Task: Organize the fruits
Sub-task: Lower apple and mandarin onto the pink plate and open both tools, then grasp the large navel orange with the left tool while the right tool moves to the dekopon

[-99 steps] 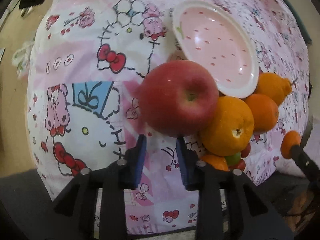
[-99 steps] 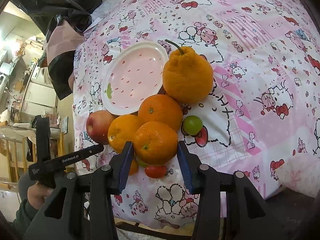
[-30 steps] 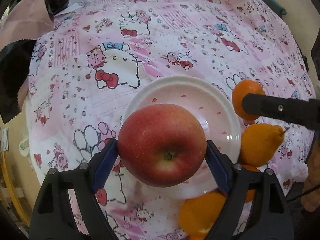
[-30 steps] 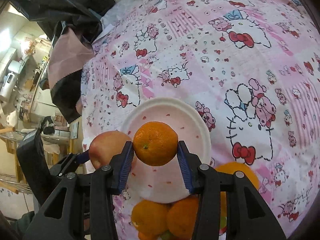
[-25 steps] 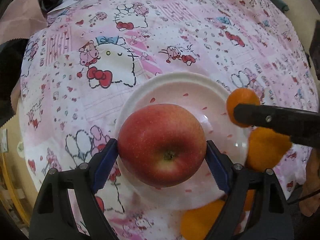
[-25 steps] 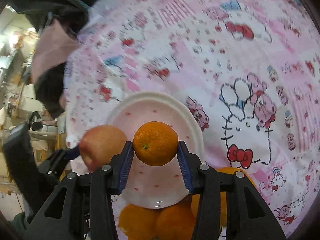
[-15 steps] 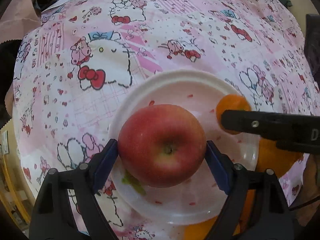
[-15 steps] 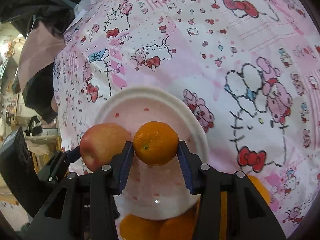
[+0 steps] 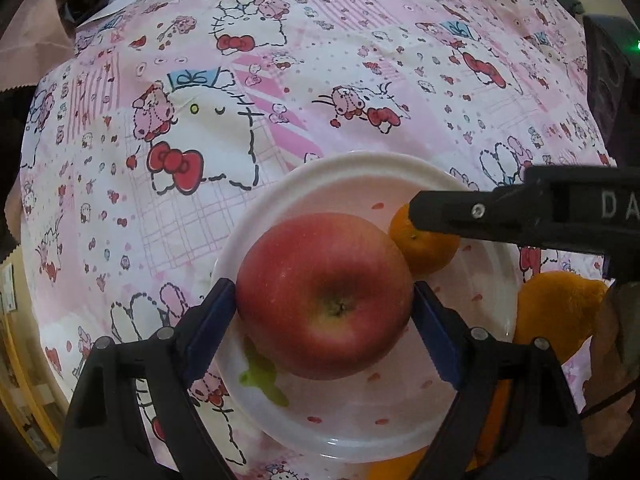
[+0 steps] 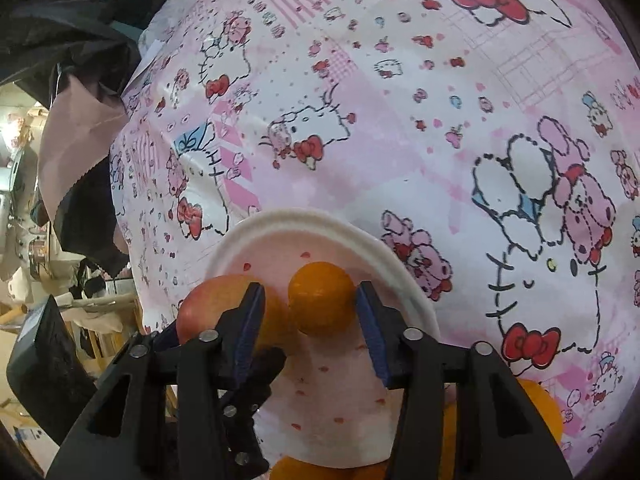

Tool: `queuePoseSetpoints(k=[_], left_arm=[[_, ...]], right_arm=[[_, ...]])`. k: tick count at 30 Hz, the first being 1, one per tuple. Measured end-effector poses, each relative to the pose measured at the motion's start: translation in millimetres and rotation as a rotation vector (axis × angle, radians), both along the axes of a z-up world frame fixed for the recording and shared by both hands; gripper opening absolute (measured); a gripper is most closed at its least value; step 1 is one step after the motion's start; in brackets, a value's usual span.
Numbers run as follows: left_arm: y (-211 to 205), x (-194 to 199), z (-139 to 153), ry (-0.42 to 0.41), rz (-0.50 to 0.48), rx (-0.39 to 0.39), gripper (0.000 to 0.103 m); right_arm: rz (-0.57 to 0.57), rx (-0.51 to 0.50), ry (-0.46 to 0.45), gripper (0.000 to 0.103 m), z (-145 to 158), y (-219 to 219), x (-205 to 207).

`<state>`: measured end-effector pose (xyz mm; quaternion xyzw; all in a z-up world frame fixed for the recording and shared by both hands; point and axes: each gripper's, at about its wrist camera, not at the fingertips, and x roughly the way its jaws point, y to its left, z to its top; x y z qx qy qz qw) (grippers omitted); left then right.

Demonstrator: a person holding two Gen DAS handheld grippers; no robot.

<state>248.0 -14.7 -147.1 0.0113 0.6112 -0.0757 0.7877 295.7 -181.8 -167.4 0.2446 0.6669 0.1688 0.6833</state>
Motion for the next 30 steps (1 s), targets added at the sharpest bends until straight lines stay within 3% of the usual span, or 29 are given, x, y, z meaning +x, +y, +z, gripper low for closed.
queuePoseSetpoints(k=[9, 17, 22, 30], left_arm=[[-3.6, -6.1, 19.1, -0.045, 0.005, -0.012, 0.085], [-6.8, -28.9, 53.9, -0.113, 0.0, -0.037, 0.085], [2.1, -52.1, 77.1, -0.149, 0.022, -0.056, 0.085], [18.4, -87.0, 98.3, -0.157, 0.088, -0.108, 0.085]], right_arm=[[-0.016, -0.013, -0.02, 0.059, 16.6, -12.4, -6.5], [-0.022, -0.005, -0.105, 0.061, 59.6, -29.1, -26.1], [-0.025, -0.005, -0.157, 0.063, 82.8, -46.4, -54.5], [-0.069, 0.011, -0.177, 0.063, 95.7, -73.2, -103.7]])
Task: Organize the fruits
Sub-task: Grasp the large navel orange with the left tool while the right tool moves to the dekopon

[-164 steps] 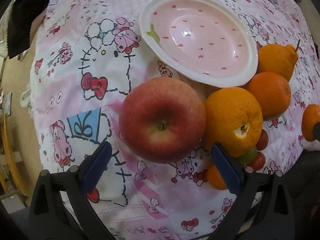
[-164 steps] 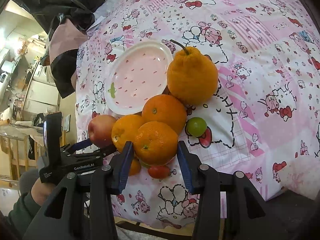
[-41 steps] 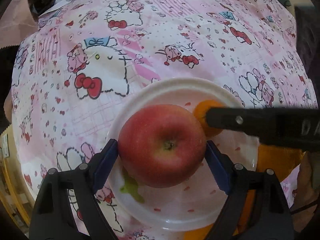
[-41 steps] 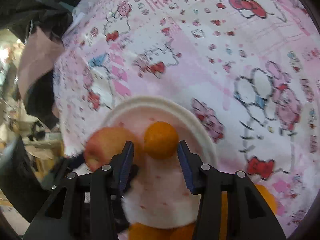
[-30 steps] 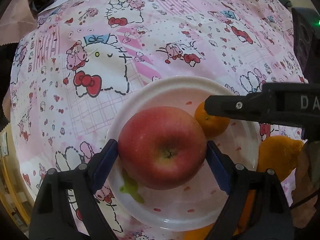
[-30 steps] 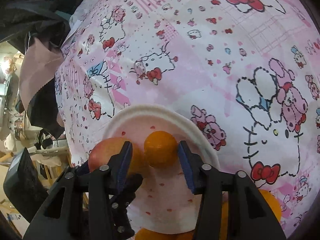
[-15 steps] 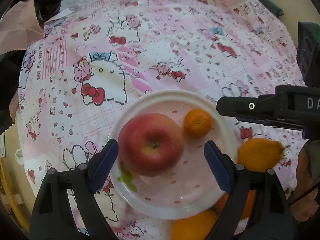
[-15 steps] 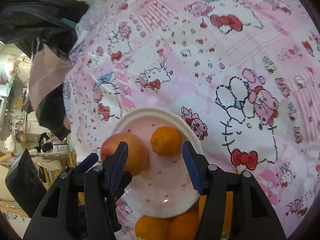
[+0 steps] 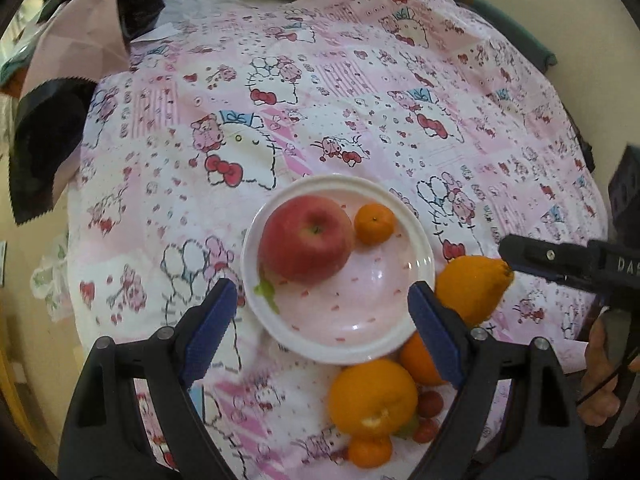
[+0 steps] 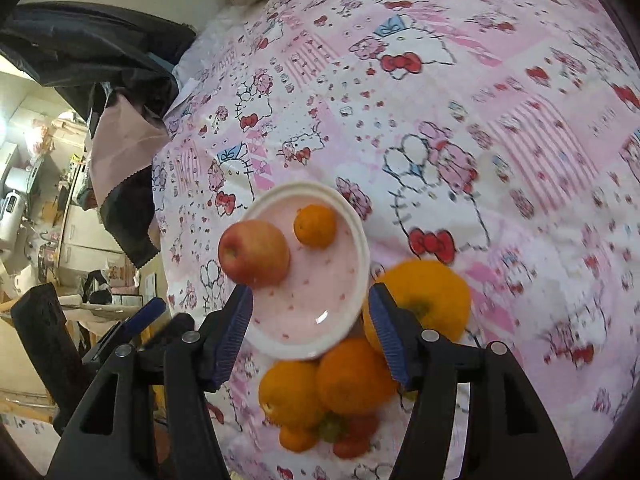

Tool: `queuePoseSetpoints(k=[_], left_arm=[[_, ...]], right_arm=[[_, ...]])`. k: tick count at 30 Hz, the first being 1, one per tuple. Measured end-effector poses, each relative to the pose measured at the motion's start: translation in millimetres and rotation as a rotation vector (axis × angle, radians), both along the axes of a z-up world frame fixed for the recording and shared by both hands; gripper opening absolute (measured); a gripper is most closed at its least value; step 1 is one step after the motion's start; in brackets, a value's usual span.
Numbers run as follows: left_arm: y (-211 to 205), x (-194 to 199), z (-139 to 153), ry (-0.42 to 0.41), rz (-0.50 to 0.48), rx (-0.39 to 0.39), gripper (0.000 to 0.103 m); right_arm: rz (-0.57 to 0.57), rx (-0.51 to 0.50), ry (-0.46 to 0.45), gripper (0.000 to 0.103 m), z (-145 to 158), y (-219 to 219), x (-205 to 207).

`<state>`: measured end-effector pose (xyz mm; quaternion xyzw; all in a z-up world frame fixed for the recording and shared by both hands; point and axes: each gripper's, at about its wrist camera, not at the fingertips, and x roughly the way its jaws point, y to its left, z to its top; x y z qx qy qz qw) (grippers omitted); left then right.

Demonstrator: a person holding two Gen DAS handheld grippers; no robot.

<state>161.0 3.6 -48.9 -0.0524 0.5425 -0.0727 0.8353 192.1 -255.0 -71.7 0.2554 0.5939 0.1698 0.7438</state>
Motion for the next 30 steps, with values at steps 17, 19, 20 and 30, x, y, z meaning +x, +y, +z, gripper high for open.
queuePoseSetpoints(k=[17, 19, 20, 30], left_arm=[[-5.4, -72.2, -11.4, 0.055, 0.014, -0.024, 0.085], [-9.5, -75.3, -17.8, 0.071, 0.003, -0.019, 0.085], [-11.7, -75.9, -20.9, 0.08, -0.003, -0.016, 0.085], [-47.3, -77.8, -74.8, 0.228, -0.099, 0.024, 0.085]], right_arm=[[-0.112, -0.008, -0.04, 0.069, 13.7, -47.9, -62.3], [-0.114, -0.017, -0.03, 0.07, 8.5, -51.8, -64.8], [-0.114, -0.023, -0.026, 0.07, 6.3, -53.3, -65.5], [-0.125, -0.067, 0.012, 0.07, -12.3, -66.3, -65.3]])
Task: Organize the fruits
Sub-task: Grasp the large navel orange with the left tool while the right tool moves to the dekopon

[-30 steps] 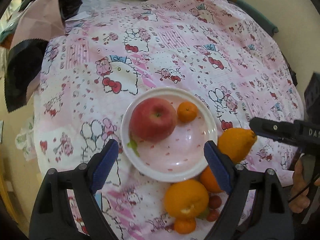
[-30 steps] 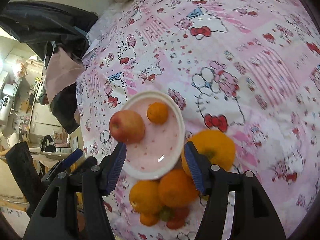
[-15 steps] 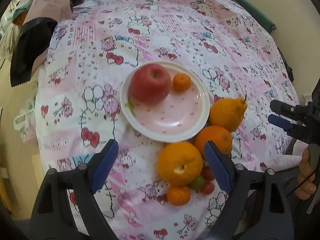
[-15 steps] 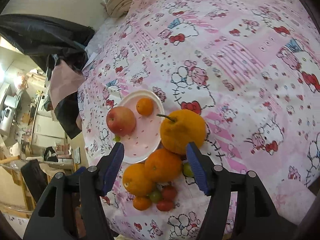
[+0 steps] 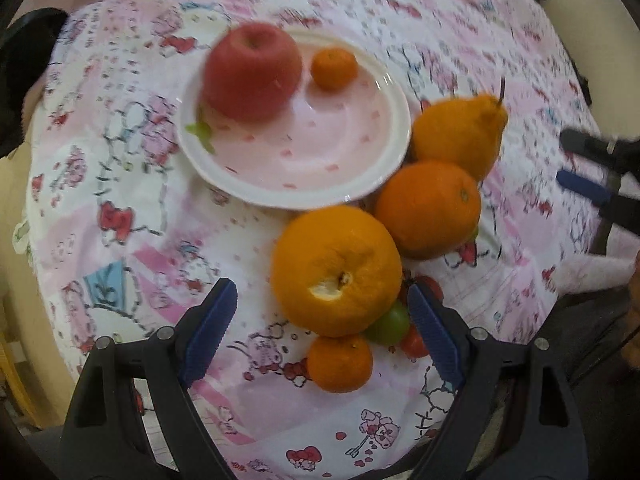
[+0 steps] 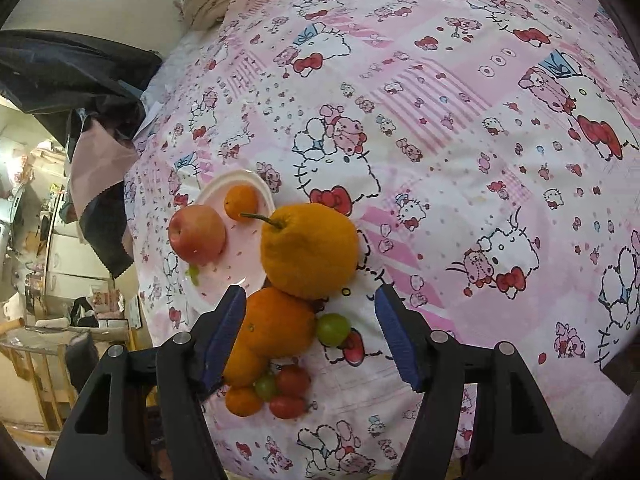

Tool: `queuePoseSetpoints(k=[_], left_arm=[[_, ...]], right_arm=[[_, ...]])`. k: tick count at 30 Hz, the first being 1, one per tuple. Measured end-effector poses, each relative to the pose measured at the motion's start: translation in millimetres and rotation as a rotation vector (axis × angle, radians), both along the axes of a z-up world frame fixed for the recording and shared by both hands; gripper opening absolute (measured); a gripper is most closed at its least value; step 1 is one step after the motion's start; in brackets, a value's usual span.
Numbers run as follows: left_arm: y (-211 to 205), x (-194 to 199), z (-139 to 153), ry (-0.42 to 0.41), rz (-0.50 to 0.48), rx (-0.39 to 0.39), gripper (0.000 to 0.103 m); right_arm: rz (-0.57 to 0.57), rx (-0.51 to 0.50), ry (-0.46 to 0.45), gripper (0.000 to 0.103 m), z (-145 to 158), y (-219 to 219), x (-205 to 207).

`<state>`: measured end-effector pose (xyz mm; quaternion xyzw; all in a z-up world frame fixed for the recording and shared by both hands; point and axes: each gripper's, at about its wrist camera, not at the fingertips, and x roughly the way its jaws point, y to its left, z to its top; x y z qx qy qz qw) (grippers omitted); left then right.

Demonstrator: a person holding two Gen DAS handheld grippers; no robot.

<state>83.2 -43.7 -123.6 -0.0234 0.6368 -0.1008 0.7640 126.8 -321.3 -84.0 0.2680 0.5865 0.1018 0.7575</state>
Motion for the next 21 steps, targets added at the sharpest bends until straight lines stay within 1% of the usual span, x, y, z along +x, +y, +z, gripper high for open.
queuePoseSetpoints(k=[5, 8, 12, 15, 16, 17, 21], left_arm=[[-11.8, 1.8, -15.2, 0.034, -0.035, 0.028, 0.085], [-13.9, 7.1, -20.2, 0.022, -0.026, 0.043, 0.085], [-18.3, 10.7, -33.4, 0.055, -0.031, 0.032, 0.085], [-17.4, 12.4, -38.0, 0.068, -0.021, 0.019, 0.085], [-18.6, 12.7, -38.5, 0.067, -0.019, 0.016, 0.084], [-19.7, 12.0, -37.5, 0.063, -0.025, 0.011, 0.081], [-18.1, 9.9, -33.4, 0.048, -0.035, 0.012, 0.076]], right_arm=[[0.002, -0.004, 0.009, 0.07, -4.1, -3.0, 0.2], [0.002, -0.01, 0.012, 0.07, -5.4, -3.4, 0.3], [0.0, -0.013, 0.006, 0.07, -5.0, -3.8, 1.2], [-0.003, -0.014, 0.008, 0.07, -5.6, -3.9, 1.6], [-0.003, -0.014, 0.007, 0.07, -5.4, -3.8, 1.4], [-0.004, -0.014, 0.006, 0.07, -5.1, -3.8, 1.5], [-0.013, -0.014, 0.001, 0.07, -4.0, -4.0, 2.9]])
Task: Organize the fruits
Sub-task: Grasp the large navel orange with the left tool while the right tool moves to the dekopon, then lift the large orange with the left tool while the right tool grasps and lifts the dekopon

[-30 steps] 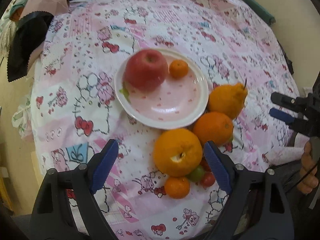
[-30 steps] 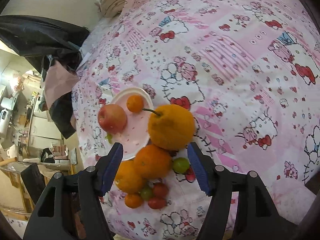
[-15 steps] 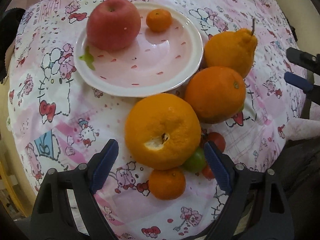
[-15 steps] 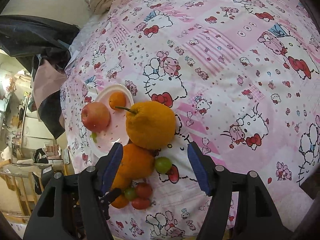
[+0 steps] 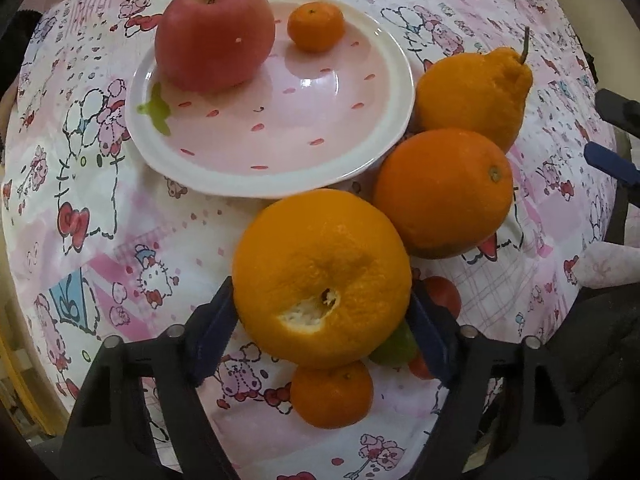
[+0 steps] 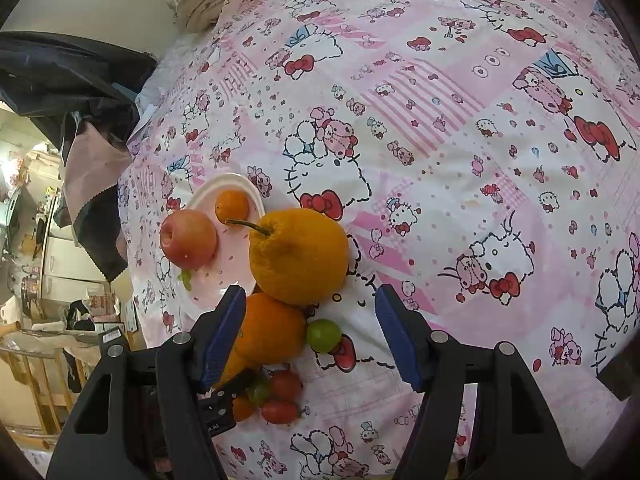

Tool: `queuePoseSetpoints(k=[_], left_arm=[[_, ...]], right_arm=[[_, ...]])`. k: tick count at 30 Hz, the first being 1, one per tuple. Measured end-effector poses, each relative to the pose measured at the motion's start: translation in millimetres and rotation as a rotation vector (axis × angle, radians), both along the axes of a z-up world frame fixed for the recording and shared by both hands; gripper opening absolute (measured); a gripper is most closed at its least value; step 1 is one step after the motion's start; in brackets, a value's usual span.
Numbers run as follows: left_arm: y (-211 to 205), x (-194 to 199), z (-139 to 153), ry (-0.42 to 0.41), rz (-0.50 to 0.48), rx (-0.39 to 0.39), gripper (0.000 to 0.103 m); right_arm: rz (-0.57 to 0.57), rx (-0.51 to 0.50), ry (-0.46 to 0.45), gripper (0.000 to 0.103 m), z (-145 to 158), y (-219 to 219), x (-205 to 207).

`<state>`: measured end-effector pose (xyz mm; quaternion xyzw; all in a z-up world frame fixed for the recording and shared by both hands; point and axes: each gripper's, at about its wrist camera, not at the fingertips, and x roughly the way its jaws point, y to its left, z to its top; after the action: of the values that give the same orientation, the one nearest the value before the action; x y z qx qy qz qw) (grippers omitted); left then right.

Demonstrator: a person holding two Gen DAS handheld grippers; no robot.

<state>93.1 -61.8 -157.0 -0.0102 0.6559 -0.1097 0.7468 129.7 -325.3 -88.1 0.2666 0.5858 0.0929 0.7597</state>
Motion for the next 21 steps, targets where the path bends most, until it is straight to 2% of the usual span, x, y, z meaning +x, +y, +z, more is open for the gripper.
queuePoseSetpoints(k=[3, 6, 10, 14, 18, 21], left_arm=[[4.1, -6.8, 9.4, -0.022, -0.002, 0.027, 0.074], [11.7, -13.8, 23.9, -0.055, 0.003, 0.022, 0.074], [23.2, -24.8, 53.6, -0.127, 0.015, 0.026, 0.074], [44.2, -27.6, 77.2, -0.189, 0.066, 0.025, 0.074], [62.6, -26.0, 80.3, -0.184, 0.135, -0.009, 0.074], [66.4, -27.0, 77.5, -0.183, 0.166, 0.007, 0.074]], right_arm=[[-0.004, 0.0, -0.002, 0.07, 1.1, 0.5, -0.2], [-0.005, -0.001, -0.007, 0.07, 2.3, 0.4, -2.0], [-0.014, 0.0, -0.009, 0.07, 4.0, -1.1, -4.0], [-0.013, -0.001, -0.007, 0.07, 3.8, 0.0, -4.5], [0.003, -0.002, -0.001, 0.07, 2.2, 7.2, -3.7], [0.011, -0.007, 0.005, 0.07, 0.7, 14.7, -0.7]])
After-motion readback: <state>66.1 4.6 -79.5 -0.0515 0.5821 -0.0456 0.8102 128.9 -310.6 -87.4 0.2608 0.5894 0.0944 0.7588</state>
